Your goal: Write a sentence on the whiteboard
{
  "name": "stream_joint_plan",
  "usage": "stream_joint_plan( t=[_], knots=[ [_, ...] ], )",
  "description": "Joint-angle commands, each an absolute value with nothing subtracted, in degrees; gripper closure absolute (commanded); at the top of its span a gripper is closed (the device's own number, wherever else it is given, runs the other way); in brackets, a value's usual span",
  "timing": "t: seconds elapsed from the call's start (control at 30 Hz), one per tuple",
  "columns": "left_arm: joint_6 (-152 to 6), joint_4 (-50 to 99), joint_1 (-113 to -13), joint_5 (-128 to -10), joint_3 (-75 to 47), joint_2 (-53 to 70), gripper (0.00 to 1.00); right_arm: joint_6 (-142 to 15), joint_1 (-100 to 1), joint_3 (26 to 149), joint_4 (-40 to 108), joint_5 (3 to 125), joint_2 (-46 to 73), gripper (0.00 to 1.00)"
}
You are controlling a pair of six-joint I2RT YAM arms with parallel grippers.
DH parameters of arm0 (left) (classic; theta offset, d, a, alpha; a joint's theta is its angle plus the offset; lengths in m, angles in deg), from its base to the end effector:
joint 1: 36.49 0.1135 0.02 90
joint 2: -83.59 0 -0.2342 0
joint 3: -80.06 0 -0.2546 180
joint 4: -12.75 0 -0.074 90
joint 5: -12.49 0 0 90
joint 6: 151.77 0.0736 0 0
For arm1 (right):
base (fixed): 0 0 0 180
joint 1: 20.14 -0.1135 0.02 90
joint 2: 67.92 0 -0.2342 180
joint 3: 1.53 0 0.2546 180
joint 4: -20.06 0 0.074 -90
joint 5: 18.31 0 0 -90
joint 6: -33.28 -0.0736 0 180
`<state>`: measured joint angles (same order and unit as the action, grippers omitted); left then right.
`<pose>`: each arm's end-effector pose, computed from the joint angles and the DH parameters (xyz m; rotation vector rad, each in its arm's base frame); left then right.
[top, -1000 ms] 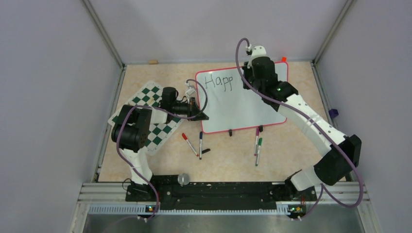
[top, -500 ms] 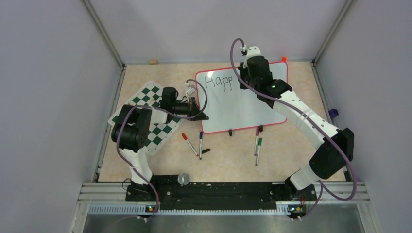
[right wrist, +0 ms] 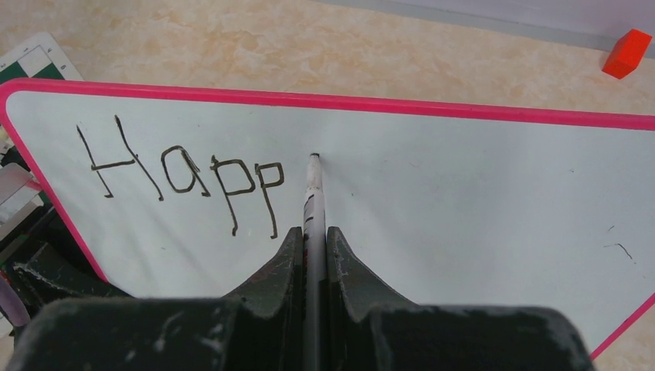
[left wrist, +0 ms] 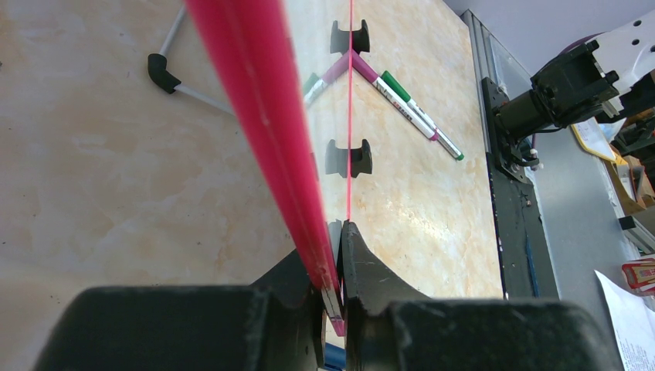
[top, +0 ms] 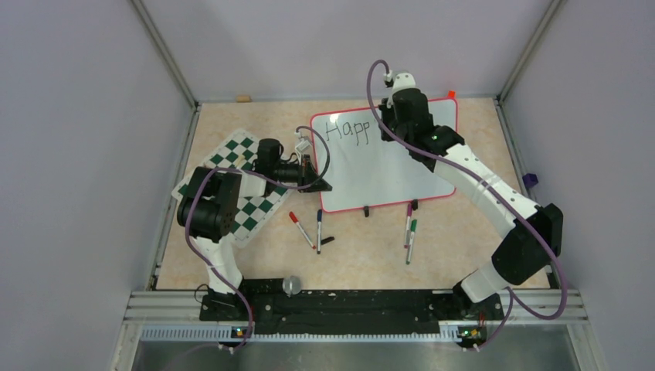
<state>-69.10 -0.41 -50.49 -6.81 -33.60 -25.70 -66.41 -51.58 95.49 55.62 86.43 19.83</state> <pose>0.3413 -0.1567 0.1122 0.8739 1.8165 -1.4996 0.3444 0.1886 0.3242 -0.2208 2.0068 0.1955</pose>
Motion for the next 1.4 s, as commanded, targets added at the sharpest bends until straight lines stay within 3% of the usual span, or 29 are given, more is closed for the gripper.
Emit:
stream_joint_plan(
  t=[0.0,1.37],
  knots=[
    [-63.27,1.41,-51.69,-6.34,-35.77,-27.37,1.00,-66.62,-51.38,98.25,54.67,85.57,20.11,1.00],
    [-63.26,1.42,-51.70,-6.40,-35.94,-26.98,1.00,-67.77,-51.39,92.72,55.03,83.60,15.18,1.00]
  ],
)
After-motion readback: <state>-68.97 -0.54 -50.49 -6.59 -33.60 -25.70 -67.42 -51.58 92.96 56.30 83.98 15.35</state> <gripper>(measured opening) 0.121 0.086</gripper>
